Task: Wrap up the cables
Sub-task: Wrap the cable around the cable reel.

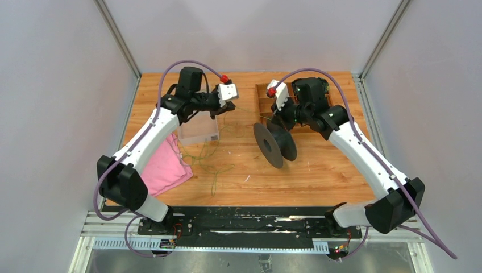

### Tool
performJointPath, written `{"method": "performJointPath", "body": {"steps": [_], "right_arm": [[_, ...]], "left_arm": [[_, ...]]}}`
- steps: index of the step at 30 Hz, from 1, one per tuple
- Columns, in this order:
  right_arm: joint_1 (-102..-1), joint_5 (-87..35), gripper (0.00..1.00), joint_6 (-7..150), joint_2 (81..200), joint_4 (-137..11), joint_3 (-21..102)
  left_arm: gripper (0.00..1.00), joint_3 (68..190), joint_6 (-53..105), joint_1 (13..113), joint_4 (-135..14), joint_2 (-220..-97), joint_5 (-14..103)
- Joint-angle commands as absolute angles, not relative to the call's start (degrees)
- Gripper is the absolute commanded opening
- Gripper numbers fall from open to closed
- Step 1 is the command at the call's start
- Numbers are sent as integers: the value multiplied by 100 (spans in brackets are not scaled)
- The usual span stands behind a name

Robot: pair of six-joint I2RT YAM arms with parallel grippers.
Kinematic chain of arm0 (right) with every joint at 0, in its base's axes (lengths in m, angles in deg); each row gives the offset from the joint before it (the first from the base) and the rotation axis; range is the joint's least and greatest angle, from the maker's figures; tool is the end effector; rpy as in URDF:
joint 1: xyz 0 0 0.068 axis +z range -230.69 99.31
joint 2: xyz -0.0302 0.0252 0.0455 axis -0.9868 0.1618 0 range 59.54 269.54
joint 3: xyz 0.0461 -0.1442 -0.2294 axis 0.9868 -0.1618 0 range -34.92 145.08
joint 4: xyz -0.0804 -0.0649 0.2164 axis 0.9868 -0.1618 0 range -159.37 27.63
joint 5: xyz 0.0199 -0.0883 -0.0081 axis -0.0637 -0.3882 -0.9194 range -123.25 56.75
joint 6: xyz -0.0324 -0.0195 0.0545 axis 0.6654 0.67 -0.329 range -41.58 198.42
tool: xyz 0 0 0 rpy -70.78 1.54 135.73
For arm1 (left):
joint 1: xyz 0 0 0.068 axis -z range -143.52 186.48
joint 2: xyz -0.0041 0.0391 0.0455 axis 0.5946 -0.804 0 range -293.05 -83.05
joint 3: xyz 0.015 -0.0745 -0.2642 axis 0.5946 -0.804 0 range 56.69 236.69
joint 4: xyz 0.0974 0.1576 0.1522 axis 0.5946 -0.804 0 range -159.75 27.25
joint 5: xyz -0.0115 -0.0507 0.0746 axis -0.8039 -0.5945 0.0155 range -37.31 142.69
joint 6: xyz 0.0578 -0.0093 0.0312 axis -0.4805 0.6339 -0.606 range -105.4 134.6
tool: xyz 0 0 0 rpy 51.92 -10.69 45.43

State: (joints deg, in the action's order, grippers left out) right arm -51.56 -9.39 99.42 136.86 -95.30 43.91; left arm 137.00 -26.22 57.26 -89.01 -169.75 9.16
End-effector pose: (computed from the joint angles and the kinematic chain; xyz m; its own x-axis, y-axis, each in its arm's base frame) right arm 0.2393 0.1576 0.3753 -0.1576 -0.4630 -0.8723 -0.8602 0.4981 -0.1089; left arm 0.2920 -0.1496 0.3538 0.1409 0.4534 -0.8801 0.9346 0.2322 0.2692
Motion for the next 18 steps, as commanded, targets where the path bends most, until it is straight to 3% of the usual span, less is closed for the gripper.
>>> {"method": "performJointPath", "body": {"steps": [1, 10, 14, 18], "right_arm": [[-5139, -1362, 1, 9840, 13339, -9676, 3818], [-5500, -928, 3, 9642, 12741, -9380, 3130], [-5593, -826, 12, 9643, 12513, -9371, 2927], [-5709, -686, 27, 9654, 12352, -9373, 2789]], "left_arm": [[0, 13951, -2758, 6218, -9583, -16744, 1984], [0, 14121, -1135, 7053, -8917, -16884, 2308], [0, 14231, -1066, 7388, -8874, -17002, 2762], [0, 14429, -998, 7592, -8888, -17219, 2883]]}}
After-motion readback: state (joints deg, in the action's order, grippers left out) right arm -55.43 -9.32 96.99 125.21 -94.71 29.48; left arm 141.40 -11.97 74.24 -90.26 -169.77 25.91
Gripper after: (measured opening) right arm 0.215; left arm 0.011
